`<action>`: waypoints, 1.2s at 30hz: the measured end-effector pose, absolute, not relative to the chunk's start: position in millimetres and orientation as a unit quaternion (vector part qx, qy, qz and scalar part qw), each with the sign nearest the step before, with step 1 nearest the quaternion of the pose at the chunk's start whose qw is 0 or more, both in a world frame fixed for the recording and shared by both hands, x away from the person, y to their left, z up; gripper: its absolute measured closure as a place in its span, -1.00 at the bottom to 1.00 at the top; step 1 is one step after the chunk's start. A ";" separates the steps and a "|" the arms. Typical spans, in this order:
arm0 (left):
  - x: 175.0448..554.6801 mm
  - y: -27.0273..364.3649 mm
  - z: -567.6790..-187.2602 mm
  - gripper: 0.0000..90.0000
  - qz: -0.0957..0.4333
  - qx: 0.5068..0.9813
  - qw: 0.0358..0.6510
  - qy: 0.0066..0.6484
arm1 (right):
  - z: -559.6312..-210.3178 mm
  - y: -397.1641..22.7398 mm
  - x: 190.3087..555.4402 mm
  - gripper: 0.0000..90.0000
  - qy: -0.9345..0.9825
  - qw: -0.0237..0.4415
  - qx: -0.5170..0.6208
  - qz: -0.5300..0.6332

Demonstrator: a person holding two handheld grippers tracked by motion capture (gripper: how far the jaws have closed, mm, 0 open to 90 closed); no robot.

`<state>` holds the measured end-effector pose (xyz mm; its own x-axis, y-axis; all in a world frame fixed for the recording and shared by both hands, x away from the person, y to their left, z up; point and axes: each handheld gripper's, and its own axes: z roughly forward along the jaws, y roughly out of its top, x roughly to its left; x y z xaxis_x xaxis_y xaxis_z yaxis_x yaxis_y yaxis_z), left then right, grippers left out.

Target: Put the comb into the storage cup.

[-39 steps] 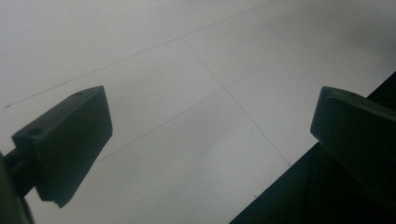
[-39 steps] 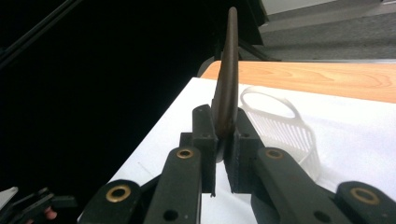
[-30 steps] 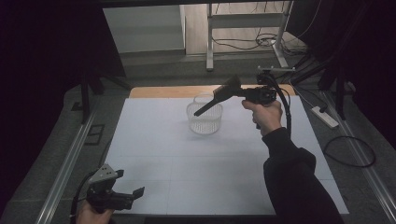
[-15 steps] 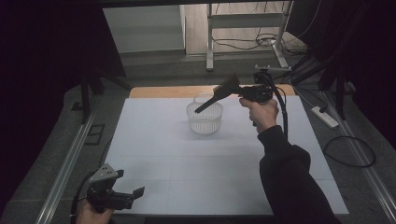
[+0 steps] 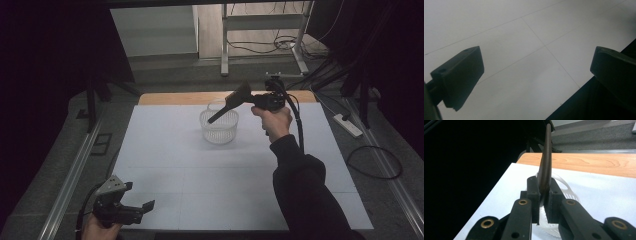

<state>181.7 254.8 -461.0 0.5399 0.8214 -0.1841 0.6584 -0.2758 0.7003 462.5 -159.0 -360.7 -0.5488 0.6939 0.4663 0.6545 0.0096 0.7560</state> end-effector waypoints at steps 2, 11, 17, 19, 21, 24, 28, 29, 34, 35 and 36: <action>182.0 254.7 -461.2 -1.00 0.107 0.791 0.379 0.468 | -362.4 -157.8 463.4 0.86 0.710 0.019 0.476 0.518; 182.0 254.8 -461.2 -1.00 0.107 0.790 0.379 0.469 | -370.7 -150.4 466.5 0.86 0.715 0.018 0.475 0.512; 182.1 255.0 -461.3 -1.00 0.106 0.790 0.379 0.469 | -378.4 -146.1 468.0 0.86 0.719 0.018 0.475 0.507; 182.0 255.1 -461.2 -1.00 0.106 0.791 0.379 0.469 | -381.2 -145.1 468.4 0.86 0.720 0.018 0.476 0.504; 182.1 255.1 -461.3 -1.00 0.106 0.791 0.379 0.469 | -383.5 -143.9 468.7 0.86 0.721 0.018 0.475 0.504; 182.2 255.1 -461.3 -1.00 0.106 0.790 0.379 0.470 | -386.2 -142.3 468.8 0.86 0.723 0.017 0.475 0.502; 182.1 255.1 -461.3 -1.00 0.106 0.790 0.379 0.470 | -389.8 -141.0 469.2 0.86 0.724 0.019 0.475 0.500; 182.1 255.1 -461.3 -1.00 0.106 0.790 0.379 0.470 | -390.8 -140.7 469.3 0.86 0.725 0.019 0.475 0.499; 182.1 255.1 -461.3 -1.00 0.106 0.790 0.378 0.470 | -396.0 -139.3 469.7 0.86 0.726 0.018 0.475 0.497; 182.1 255.1 -461.3 -1.00 0.106 0.790 0.378 0.471 | -396.9 -138.8 469.7 0.86 0.726 0.017 0.476 0.496; 182.2 255.1 -461.3 -1.00 0.106 0.790 0.378 0.471 | -397.9 -138.4 469.9 0.86 0.727 0.018 0.475 0.495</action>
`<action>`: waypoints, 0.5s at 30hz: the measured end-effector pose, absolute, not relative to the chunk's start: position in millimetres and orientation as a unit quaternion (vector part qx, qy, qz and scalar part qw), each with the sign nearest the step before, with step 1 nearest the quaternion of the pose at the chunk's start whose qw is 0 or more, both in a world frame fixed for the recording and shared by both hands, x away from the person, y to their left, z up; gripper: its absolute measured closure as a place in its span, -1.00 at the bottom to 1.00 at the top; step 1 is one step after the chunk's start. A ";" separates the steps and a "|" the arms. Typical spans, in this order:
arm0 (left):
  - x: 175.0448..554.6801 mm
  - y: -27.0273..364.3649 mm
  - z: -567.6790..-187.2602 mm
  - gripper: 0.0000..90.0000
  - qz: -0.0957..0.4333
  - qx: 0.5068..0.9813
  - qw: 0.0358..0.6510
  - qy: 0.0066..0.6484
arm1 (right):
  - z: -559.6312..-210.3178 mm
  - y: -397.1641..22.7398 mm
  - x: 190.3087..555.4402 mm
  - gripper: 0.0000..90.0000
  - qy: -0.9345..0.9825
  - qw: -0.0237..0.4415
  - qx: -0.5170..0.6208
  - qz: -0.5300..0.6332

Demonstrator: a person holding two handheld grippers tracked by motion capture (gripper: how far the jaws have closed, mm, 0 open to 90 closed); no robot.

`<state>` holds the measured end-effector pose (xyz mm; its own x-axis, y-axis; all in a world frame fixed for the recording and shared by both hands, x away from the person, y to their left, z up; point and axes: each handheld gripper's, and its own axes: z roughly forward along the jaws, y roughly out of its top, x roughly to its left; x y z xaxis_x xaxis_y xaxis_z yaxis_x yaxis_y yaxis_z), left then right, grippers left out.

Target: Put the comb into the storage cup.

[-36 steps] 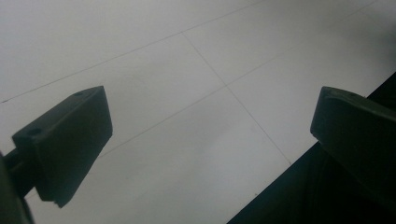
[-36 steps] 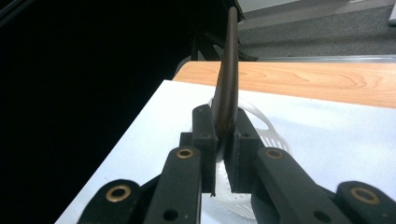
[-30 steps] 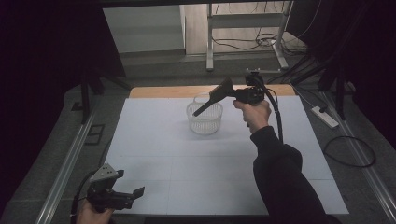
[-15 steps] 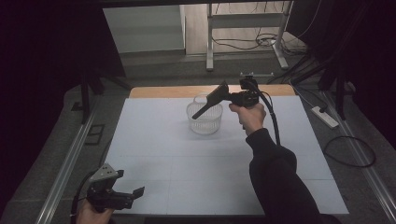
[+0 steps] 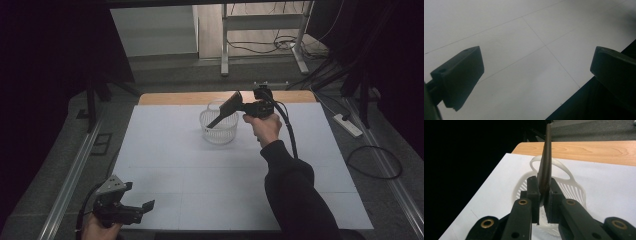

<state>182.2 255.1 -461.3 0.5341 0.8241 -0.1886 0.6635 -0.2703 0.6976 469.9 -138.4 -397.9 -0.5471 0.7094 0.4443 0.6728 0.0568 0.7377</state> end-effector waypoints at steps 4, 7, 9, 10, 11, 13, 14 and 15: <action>182.2 255.2 -461.4 -1.00 0.106 0.790 0.378 0.471 | -401.2 -136.6 470.3 0.86 0.728 0.018 0.476 0.494; 182.2 255.3 -461.4 -1.00 0.106 0.790 0.378 0.472 | -403.8 -135.2 470.5 0.86 0.728 0.017 0.476 0.493; 182.2 255.3 -461.4 -1.00 0.106 0.790 0.378 0.472 | -405.5 -134.2 470.8 0.86 0.728 0.016 0.477 0.492; 182.2 255.3 -461.4 -1.00 0.106 0.790 0.378 0.472 | -406.3 -133.6 470.8 0.86 0.729 0.017 0.476 0.491; 182.3 255.3 -461.4 -1.00 0.106 0.790 0.378 0.472 | -406.8 -132.9 470.8 0.86 0.730 0.018 0.477 0.490; 182.3 255.4 -461.4 -1.00 0.106 0.790 0.378 0.472 | -408.0 -131.7 470.8 0.86 0.732 0.021 0.476 0.488; 182.2 255.4 -461.4 -1.00 0.106 0.789 0.378 0.472 | -408.6 -131.2 470.7 0.86 0.732 0.021 0.476 0.487; 182.2 255.4 -461.4 -1.00 0.106 0.789 0.378 0.472 | -409.2 -131.0 470.7 0.86 0.733 0.022 0.476 0.486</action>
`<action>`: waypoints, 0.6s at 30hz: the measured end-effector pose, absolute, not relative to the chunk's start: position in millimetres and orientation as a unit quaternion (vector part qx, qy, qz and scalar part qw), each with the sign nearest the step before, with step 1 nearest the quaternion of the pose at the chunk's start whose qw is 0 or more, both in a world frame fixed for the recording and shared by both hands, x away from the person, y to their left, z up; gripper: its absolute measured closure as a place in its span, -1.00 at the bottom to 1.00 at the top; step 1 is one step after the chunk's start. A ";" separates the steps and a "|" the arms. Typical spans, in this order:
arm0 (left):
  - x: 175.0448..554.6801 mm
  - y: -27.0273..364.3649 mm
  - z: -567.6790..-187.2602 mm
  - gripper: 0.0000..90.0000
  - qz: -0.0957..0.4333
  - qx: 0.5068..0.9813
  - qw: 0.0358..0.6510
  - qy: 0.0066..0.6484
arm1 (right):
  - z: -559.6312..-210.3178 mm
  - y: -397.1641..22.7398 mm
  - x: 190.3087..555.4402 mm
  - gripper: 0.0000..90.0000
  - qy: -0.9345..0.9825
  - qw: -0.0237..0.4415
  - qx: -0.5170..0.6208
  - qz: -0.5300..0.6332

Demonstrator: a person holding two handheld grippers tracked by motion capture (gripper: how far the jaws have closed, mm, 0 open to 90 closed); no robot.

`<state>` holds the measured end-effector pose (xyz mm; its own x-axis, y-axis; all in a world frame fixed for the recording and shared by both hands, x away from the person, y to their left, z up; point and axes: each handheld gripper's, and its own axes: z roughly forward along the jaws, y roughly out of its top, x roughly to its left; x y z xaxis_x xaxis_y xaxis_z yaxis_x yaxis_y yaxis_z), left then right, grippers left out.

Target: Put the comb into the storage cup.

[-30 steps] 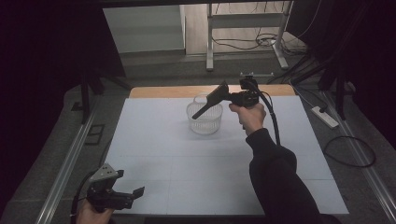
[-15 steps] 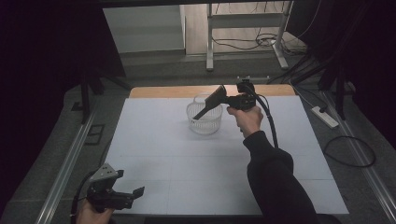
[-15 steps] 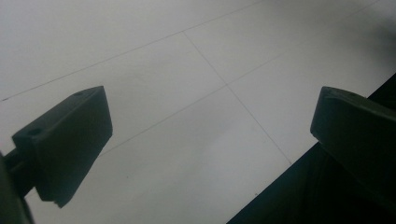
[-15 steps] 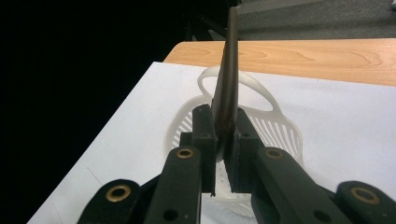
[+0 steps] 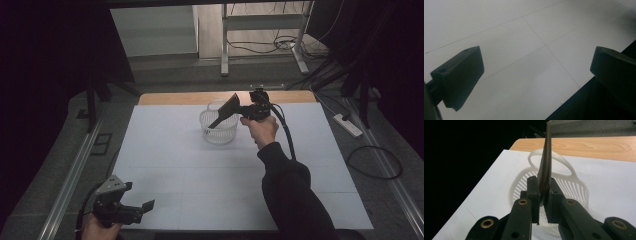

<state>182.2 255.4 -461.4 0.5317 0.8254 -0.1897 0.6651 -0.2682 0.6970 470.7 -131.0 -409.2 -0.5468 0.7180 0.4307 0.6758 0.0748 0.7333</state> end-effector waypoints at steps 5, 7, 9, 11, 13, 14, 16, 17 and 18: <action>182.3 255.2 -461.5 -1.00 0.106 0.789 0.378 0.472 | -412.5 -133.2 471.6 0.86 0.729 0.019 0.479 0.488; 182.3 255.1 -461.5 -1.00 0.106 0.789 0.378 0.473 | -414.0 -134.8 472.5 0.85 0.728 0.017 0.482 0.487; 182.4 255.1 -461.5 -1.00 0.106 0.789 0.377 0.473 | -415.8 -136.9 473.2 0.85 0.725 0.013 0.485 0.488; 182.5 255.0 -461.6 -1.00 0.106 0.789 0.377 0.474 | -417.4 -139.2 474.2 0.85 0.722 0.010 0.489 0.488; 182.5 255.0 -461.6 -1.00 0.106 0.789 0.377 0.474 | -418.9 -141.3 475.3 0.85 0.720 0.007 0.493 0.488; 182.6 255.1 -461.6 -1.00 0.106 0.789 0.377 0.474 | -419.4 -142.1 475.7 0.84 0.720 0.007 0.494 0.487; 182.6 255.1 -461.6 -1.00 0.106 0.789 0.377 0.474 | -420.4 -143.1 476.4 0.84 0.720 0.009 0.496 0.484; 182.6 255.1 -461.6 -1.00 0.106 0.789 0.377 0.474 | -420.7 -143.7 476.7 0.84 0.721 0.008 0.497 0.483; 182.6 255.1 -461.6 -1.00 0.106 0.789 0.377 0.474 | -421.0 -144.0 476.9 0.84 0.720 0.008 0.499 0.483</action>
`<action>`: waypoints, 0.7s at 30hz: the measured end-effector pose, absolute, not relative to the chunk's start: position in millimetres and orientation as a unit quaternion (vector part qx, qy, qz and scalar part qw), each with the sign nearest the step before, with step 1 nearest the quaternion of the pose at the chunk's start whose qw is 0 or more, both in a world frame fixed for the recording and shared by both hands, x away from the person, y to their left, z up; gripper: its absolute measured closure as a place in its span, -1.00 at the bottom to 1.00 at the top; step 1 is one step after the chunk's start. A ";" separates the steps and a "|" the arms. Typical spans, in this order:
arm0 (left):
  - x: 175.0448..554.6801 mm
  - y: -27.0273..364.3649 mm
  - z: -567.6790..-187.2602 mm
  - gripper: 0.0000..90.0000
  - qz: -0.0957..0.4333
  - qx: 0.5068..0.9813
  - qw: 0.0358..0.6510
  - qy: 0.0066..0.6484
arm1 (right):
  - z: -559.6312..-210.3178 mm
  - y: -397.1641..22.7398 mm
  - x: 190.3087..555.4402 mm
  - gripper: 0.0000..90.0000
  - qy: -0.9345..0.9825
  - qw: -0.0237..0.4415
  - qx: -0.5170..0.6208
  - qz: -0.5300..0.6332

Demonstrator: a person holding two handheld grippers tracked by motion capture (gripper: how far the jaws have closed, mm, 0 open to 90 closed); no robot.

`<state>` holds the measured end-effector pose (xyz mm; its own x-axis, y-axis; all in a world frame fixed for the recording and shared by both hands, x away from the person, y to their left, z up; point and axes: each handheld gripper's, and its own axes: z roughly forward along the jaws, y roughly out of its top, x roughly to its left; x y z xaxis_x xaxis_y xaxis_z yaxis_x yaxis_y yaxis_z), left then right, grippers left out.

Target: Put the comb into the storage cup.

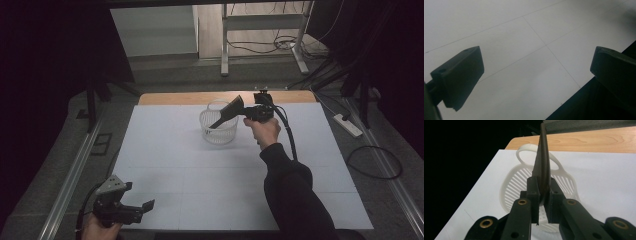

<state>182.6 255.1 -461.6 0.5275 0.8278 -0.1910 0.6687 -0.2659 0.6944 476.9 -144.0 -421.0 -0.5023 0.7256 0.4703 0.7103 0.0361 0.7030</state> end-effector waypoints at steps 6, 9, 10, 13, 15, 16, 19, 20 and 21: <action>182.5 255.2 -461.6 -1.00 0.106 0.789 0.377 0.474 | -423.9 -146.5 477.9 0.81 0.719 0.011 0.503 0.479; 182.6 255.0 -461.6 -1.00 0.106 0.789 0.376 0.474 | -426.0 -148.6 478.7 0.79 0.718 0.012 0.507 0.476; 182.6 255.0 -461.6 -1.00 0.106 0.789 0.376 0.475 | -426.7 -149.4 479.0 0.78 0.719 0.012 0.508 0.474; 182.7 254.9 -461.6 -1.00 0.106 0.789 0.376 0.475 | -428.9 -151.5 479.7 0.75 0.720 0.015 0.511 0.469; 182.7 254.9 -461.6 -1.00 0.106 0.789 0.376 0.475 | -430.6 -153.0 480.3 0.73 0.720 0.016 0.514 0.467; 182.7 254.9 -461.6 -1.00 0.106 0.789 0.376 0.475 | -431.4 -153.7 480.6 0.72 0.720 0.016 0.515 0.465; 182.7 255.0 -461.7 -1.00 0.106 0.788 0.376 0.475 | -433.7 -155.0 481.5 0.70 0.722 0.021 0.517 0.459; 182.7 255.0 -461.7 -1.00 0.106 0.788 0.376 0.475 | -434.4 -155.3 481.7 0.69 0.722 0.022 0.518 0.458; 182.7 255.0 -461.7 -1.00 0.106 0.788 0.376 0.476 | -434.9 -155.6 481.9 0.68 0.722 0.023 0.519 0.457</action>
